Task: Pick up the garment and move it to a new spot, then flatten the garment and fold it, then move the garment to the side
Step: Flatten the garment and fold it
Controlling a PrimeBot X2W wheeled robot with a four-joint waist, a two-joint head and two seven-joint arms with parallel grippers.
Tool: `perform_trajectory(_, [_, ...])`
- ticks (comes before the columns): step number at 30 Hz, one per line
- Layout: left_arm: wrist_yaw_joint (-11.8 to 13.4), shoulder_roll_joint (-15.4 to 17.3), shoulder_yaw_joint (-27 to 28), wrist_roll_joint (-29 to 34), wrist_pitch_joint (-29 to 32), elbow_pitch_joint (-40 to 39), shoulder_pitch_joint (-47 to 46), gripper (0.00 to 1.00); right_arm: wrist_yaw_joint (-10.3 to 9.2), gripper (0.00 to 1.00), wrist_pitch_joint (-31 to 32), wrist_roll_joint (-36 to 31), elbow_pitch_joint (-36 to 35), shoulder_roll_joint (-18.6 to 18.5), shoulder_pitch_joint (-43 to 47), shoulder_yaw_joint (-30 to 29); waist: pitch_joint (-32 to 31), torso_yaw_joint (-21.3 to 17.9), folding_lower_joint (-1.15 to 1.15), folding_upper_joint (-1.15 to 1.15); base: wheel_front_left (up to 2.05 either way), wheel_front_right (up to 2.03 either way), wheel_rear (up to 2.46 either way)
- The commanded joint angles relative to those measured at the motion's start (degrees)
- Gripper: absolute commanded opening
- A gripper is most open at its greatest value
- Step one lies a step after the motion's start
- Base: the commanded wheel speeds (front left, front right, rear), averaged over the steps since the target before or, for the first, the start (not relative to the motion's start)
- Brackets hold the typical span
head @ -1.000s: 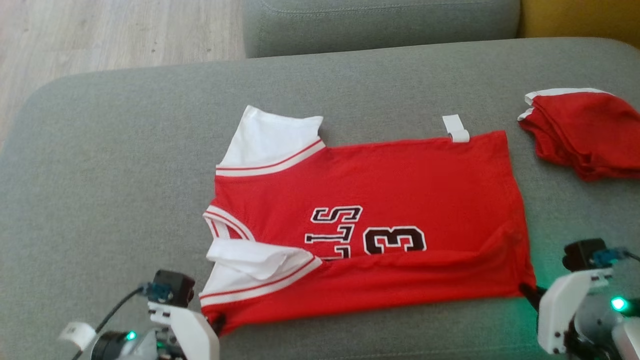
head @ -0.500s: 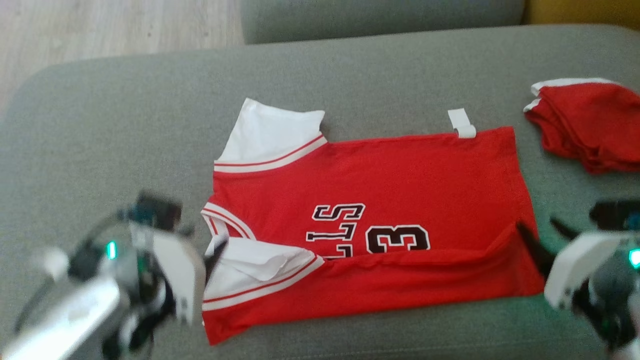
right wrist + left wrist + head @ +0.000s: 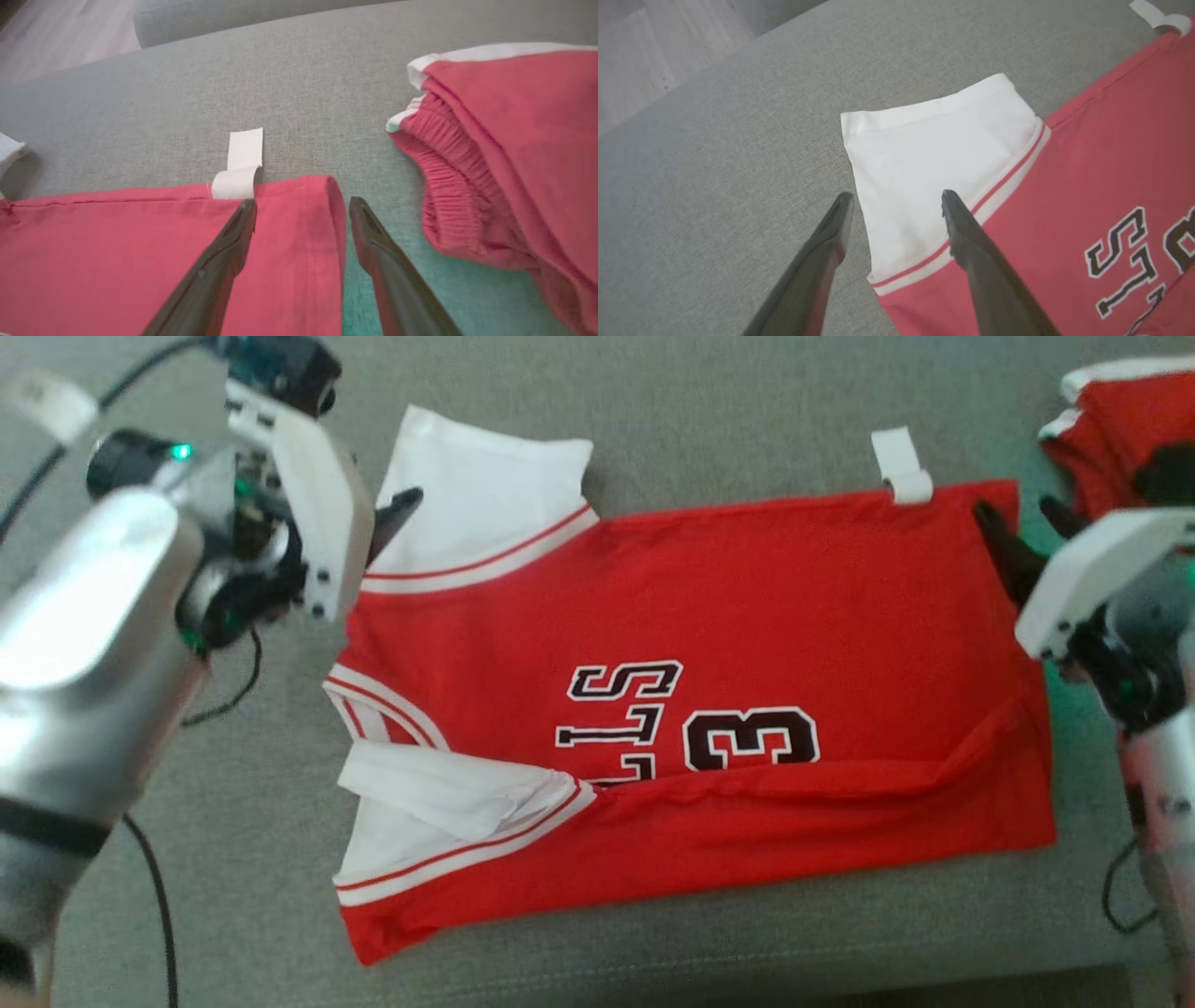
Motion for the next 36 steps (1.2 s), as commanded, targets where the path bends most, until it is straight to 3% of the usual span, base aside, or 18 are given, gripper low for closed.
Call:
perform_trajectory(1, [-0.8,1.3,2.1,0.0,0.7,0.8,-4.4,1.0,-0.04,1.0,-0.7,0.4,-0.6,-0.7,-2.5,1.6,3.2,-0.8,-0.02,0.0,0.0,0.0,0.0])
perform_trajectory(7, [-3.3,-1.9,0.6,-1.6,3.5,10.5,-11.0,1.0,-0.04,1.0,-1.7,1.6,6.0,-1.0,-9.0,6.4,6.8,-2.0,-0.02,0.0,0.0,0.0,0.0])
perform_trajectory(17, [-3.9,-3.5,-1.6,-1.4,1.0,18.9,-17.2,1.0,-0.04,1.0,-3.1,6.2,10.2,-0.8,-13.0,14.1,9.5,-4.1,-0.02,0.0,0.0,0.0,0.0])
perform_trajectory(18, [-4.0,-3.7,-1.7,-1.7,1.1,19.7,-17.6,1.0,-0.04,0.98,-3.3,6.9,10.5,-0.8,-13.1,14.9,9.6,-4.4,-0.02,0.0,0.0,0.0,0.0])
perform_trajectory(21, [-4.0,-4.1,-3.0,-2.6,2.3,21.1,-18.4,1.0,-0.04,0.74,-3.7,8.5,11.1,-1.3,-13.4,17.1,9.8,-4.8,-0.02,0.0,0.0,0.0,0.0])
perform_trajectory(22, [-4.0,-4.0,-3.5,-3.0,2.4,21.2,-18.6,0.81,-0.04,0.62,-3.9,8.9,11.4,-1.5,-13.5,17.8,9.9,-4.9,-0.02,0.0,0.0,0.0,0.0])
perform_trajectory(23, [-4.0,-4.0,-3.8,-3.4,2.5,21.3,-18.7,0.49,-0.04,0.49,-4.0,9.4,11.6,-1.7,-13.6,18.6,9.8,-5.0,-0.02,0.0,0.0,0.0,0.0])
perform_trajectory(24, [-4.0,-3.9,-4.2,-3.6,2.4,21.5,-18.9,0.31,-0.04,0.38,-4.2,9.9,11.6,-1.7,-13.6,19.2,9.8,-5.1,-0.02,0.0,0.0,0.0,0.0])
perform_trajectory(25, [-4.0,-3.7,-4.6,-3.5,2.2,21.8,-19.2,0.0,-0.04,0.13,-4.6,10.5,11.6,-1.8,-13.7,19.7,9.7,-5.1,-0.02,0.0,0.0,0.0,0.0])
perform_trajectory(26, [-4.0,-3.5,-4.9,-3.3,1.8,22.2,-19.5,0.0,-0.04,0.0,-5.0,11.0,11.7,-1.9,-13.7,20.2,9.6,-5.1,-0.02,0.0,0.0,0.0,0.0])
perform_trajectory(36, [-4.0,-3.5,-5.2,-1.6,-8.9,27.9,-20.5,0.0,-0.04,0.0,-18.0,11.0,17.1,-2.3,-15.2,18.9,6.5,-3.4,-0.02,0.0,0.0,0.0,0.0])
